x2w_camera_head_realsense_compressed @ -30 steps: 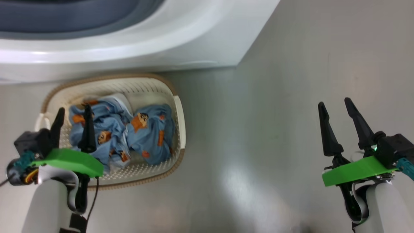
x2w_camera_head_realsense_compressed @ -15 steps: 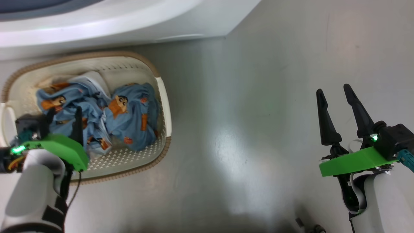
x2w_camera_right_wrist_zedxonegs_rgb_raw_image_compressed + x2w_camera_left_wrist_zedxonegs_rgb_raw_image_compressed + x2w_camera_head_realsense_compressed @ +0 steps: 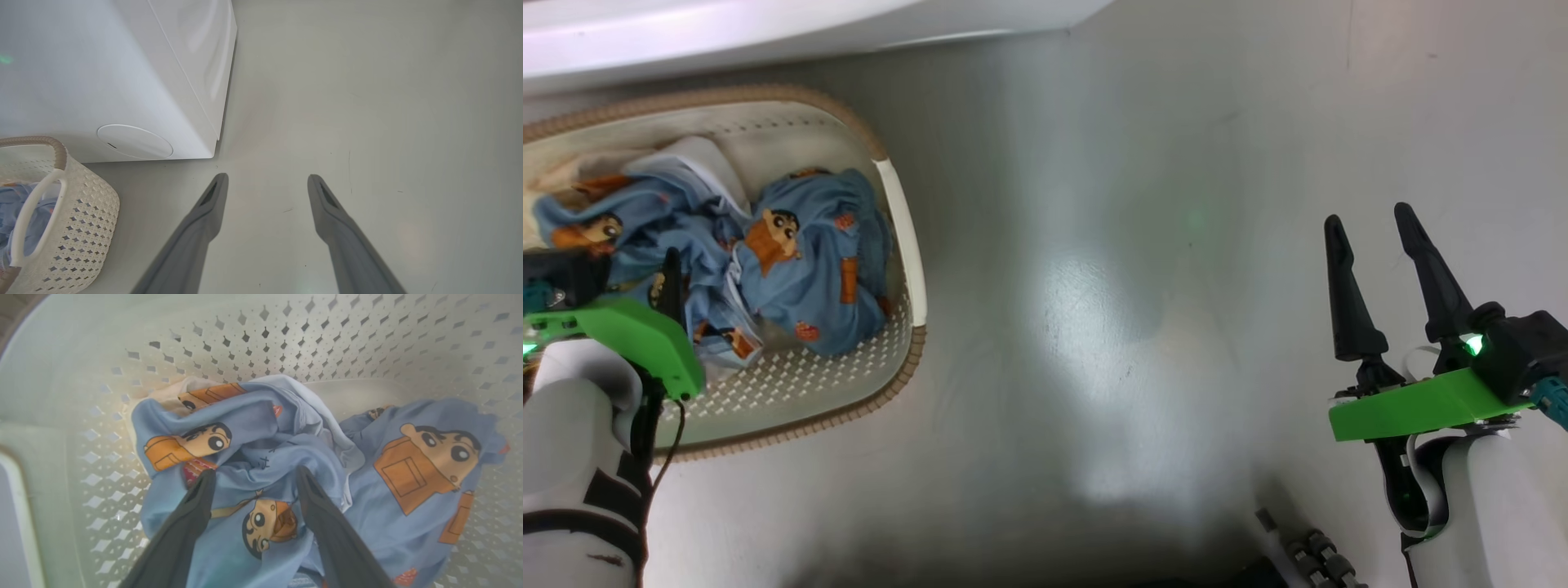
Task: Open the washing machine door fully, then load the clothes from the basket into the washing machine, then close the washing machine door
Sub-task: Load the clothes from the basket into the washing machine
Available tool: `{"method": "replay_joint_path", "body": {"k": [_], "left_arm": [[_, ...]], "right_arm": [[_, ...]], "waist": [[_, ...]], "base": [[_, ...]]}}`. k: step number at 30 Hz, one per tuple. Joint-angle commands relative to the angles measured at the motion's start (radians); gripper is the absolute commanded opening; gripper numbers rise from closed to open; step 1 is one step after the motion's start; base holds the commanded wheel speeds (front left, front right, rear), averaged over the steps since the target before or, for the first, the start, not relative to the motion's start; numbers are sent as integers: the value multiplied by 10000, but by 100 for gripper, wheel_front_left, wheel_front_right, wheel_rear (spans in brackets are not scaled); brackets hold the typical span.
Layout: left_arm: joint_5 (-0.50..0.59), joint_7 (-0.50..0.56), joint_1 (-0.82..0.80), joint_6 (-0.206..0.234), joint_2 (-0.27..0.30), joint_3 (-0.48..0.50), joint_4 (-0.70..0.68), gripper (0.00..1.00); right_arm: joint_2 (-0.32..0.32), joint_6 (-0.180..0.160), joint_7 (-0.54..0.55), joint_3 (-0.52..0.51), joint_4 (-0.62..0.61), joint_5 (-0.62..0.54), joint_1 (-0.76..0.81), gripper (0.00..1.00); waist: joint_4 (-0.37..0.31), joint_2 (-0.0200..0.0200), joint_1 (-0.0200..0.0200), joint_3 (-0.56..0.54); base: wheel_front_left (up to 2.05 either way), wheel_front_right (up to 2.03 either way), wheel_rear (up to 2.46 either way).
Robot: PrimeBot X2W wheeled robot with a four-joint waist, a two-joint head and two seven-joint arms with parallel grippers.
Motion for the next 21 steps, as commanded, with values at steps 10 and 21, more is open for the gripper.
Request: {"method": "replay_joint_path", "body": {"k": [10, 21], "left_arm": [[211, 347, -339, 279, 757, -230, 885, 100], [304, 1339, -1018, 313, 940, -620, 1279, 77]], "right_arm": [[96, 16, -92, 281, -323, -39, 235, 100], [129, 16, -92, 228, -557, -58, 356, 100]], "waist": [[-160, 0, 0, 489], [-309, 0, 0, 901]], "base": [[0, 0, 0], [0, 0, 0]]}}
